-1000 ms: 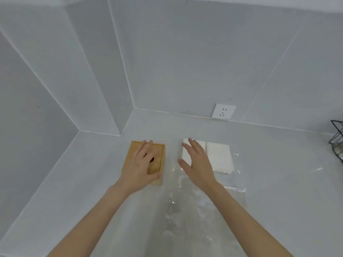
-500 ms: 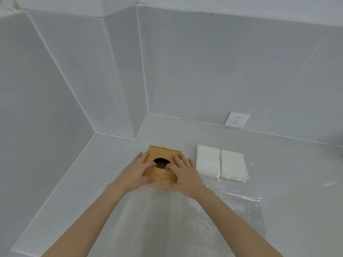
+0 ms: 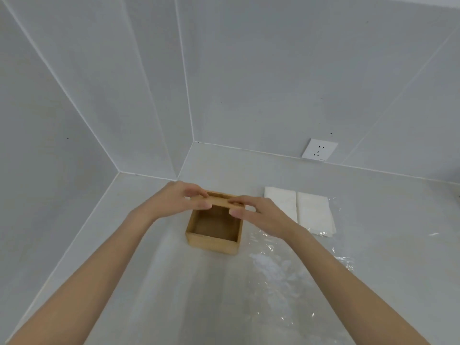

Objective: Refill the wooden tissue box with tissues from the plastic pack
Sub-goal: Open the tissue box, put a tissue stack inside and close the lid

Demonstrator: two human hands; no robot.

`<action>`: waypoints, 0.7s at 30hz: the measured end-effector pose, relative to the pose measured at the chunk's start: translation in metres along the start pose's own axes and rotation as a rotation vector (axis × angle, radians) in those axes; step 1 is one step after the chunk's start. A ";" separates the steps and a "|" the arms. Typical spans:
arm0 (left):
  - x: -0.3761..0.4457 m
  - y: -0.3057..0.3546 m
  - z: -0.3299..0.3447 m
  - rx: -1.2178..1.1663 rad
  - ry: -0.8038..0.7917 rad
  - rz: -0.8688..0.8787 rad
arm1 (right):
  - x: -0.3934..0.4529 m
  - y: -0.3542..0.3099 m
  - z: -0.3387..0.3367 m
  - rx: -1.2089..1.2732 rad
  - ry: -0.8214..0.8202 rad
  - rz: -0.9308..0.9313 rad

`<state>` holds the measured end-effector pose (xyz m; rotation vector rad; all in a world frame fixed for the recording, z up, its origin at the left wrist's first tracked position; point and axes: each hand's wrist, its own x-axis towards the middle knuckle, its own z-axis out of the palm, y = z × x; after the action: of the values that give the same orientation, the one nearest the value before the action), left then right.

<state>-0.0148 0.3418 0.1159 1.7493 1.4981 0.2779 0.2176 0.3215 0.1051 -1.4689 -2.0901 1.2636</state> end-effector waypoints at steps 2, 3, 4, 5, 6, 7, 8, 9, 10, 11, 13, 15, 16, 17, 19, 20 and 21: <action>0.005 0.005 0.000 -0.051 0.118 -0.002 | 0.005 -0.001 -0.003 0.095 0.098 0.010; 0.008 0.008 0.001 -0.059 0.174 -0.001 | 0.009 -0.001 -0.004 0.124 0.138 0.017; 0.010 0.010 0.003 -0.067 0.221 -0.002 | 0.013 -0.002 -0.004 0.134 0.173 0.027; 0.013 0.012 0.005 -0.084 0.258 -0.012 | 0.017 -0.003 -0.003 0.133 0.200 0.038; 0.015 0.014 0.006 -0.111 0.283 -0.029 | 0.021 -0.003 -0.002 0.134 0.223 0.048; 0.018 0.014 0.008 -0.141 0.296 -0.051 | 0.025 -0.003 -0.001 0.143 0.239 0.059; 0.020 0.015 0.008 -0.165 0.303 -0.069 | 0.029 -0.003 0.000 0.160 0.253 0.071; 0.023 0.015 0.008 -0.181 0.307 -0.086 | 0.032 -0.005 0.000 0.186 0.264 0.083; 0.025 0.016 0.009 -0.188 0.313 -0.100 | 0.034 -0.006 0.000 0.215 0.270 0.099; 0.027 0.017 0.009 -0.191 0.321 -0.111 | 0.036 -0.007 0.000 0.246 0.270 0.115; 0.028 0.018 0.010 -0.191 0.337 -0.128 | 0.039 -0.008 -0.001 0.285 0.254 0.150; 0.027 0.019 0.011 -0.201 0.335 -0.147 | 0.038 -0.007 -0.002 0.297 0.230 0.182; 0.025 0.020 0.012 -0.199 0.332 -0.163 | 0.036 -0.006 -0.002 0.310 0.222 0.199; 0.023 0.022 0.013 -0.173 0.336 -0.186 | 0.032 -0.005 -0.003 0.332 0.218 0.221; 0.015 0.027 0.018 -0.018 0.443 -0.229 | 0.017 -0.005 -0.008 0.355 0.227 0.244; 0.008 0.031 0.022 0.057 0.552 -0.200 | 0.007 -0.002 -0.012 0.350 0.243 0.243; 0.000 0.037 0.028 0.099 0.671 -0.115 | -0.006 0.002 -0.016 0.343 0.271 0.234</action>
<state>0.0299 0.3302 0.1230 1.7216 2.1017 0.8015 0.2320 0.3243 0.1138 -1.6477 -1.4797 1.3364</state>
